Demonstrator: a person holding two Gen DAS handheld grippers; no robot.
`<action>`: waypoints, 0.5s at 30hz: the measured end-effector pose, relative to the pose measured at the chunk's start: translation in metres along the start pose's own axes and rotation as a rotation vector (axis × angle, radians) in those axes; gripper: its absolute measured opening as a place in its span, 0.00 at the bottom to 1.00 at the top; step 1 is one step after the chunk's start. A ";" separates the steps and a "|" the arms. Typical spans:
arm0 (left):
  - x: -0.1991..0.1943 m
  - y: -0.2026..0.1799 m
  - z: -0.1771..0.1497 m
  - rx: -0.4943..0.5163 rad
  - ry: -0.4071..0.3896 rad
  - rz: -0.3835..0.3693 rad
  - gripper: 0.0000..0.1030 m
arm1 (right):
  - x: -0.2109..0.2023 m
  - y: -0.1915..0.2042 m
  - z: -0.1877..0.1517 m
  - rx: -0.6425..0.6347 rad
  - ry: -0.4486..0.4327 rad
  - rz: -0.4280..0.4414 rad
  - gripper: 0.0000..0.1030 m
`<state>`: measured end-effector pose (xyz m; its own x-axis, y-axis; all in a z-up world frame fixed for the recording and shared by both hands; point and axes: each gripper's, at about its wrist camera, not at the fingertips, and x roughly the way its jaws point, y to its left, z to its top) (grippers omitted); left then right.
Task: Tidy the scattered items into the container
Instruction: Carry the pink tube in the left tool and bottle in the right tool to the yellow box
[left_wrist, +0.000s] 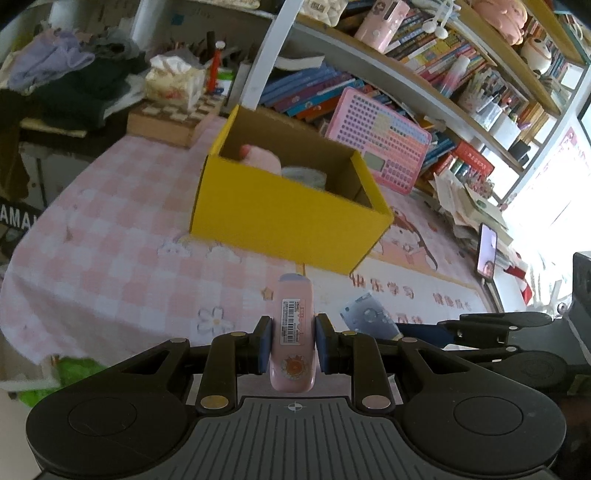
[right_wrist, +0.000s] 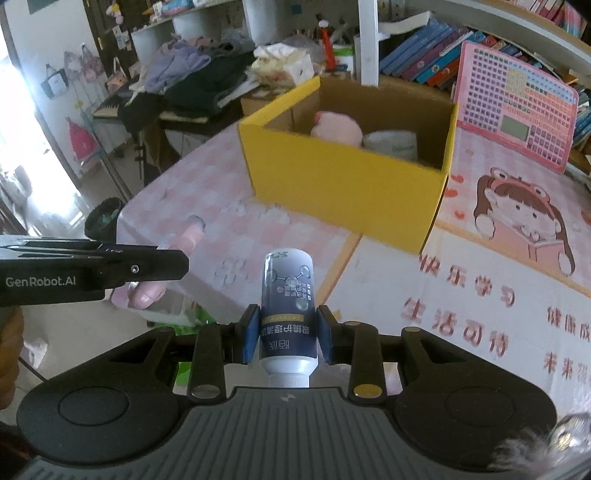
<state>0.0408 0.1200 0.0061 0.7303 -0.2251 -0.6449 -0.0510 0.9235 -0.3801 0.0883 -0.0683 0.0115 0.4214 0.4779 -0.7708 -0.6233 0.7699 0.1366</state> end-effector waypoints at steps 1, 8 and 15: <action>0.001 -0.002 0.005 0.007 -0.009 -0.001 0.22 | -0.001 -0.003 0.005 0.002 -0.012 0.002 0.30; 0.012 -0.014 0.054 0.075 -0.113 -0.012 0.22 | -0.006 -0.029 0.056 -0.030 -0.113 -0.003 0.30; 0.043 -0.021 0.113 0.084 -0.218 0.004 0.22 | 0.004 -0.059 0.121 -0.057 -0.215 -0.054 0.30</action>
<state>0.1506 0.1258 0.0614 0.8608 -0.1576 -0.4840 -0.0038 0.9489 -0.3157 0.2062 -0.0609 0.0755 0.5820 0.5200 -0.6252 -0.6293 0.7750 0.0587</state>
